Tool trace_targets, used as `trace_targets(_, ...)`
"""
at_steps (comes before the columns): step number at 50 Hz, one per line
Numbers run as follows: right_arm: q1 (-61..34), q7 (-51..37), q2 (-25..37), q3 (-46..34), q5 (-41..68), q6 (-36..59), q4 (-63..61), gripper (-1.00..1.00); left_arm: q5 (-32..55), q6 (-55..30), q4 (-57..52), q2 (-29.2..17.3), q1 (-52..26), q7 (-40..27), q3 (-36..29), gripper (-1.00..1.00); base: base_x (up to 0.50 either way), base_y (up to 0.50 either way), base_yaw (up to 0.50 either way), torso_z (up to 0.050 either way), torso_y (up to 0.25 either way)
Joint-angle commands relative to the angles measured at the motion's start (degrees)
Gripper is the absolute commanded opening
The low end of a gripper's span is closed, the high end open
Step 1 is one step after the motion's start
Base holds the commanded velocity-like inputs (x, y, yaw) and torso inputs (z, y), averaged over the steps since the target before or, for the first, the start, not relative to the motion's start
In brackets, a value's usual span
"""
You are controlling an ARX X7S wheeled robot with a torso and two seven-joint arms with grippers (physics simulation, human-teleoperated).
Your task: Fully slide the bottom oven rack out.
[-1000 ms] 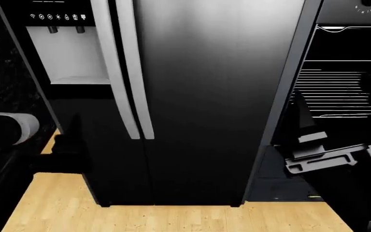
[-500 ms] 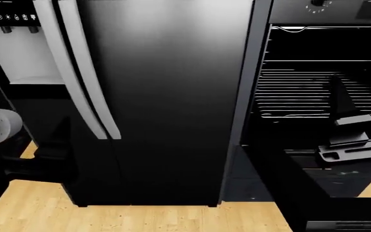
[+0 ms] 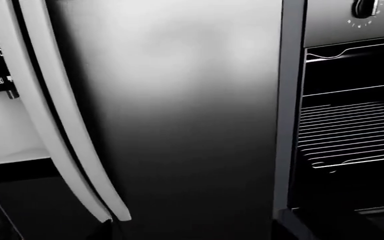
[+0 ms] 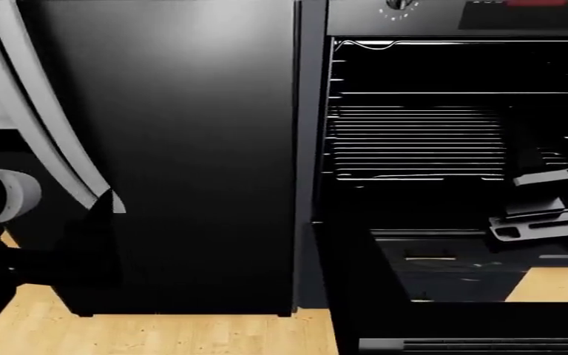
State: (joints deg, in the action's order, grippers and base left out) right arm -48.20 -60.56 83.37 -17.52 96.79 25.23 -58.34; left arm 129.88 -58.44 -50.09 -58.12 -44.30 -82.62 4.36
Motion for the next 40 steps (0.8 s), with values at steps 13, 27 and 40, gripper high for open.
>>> trace_targets(13, 3.17, 0.71, 0.71, 0.47, -1.48, -1.73, 0.30, 1.00, -1.07, 1.60, -0.08, 0.11, -0.36, 1.10, -1.40, 1.00, 0.00, -0.50, 0.00, 0.000, 0.000)
trace_targets(27, 1.62, 0.10, -1.64, 0.28, -0.59, 0.79, 1.05, 1.00, -3.17, 1.69, -0.19, 0.94, 2.02, 2.20, -0.70, 1.00, 0.00, -0.50, 0.00, 0.000, 0.000)
trace_targets(40, 2.46, -0.21, -2.28, 0.07, -1.31, 1.31, 1.86, 1.00, -4.08, 2.16, -0.38, 0.62, 3.85, 2.57, 0.37, 1.00, 0.05, -0.50, 0.00, 0.000, 0.000)
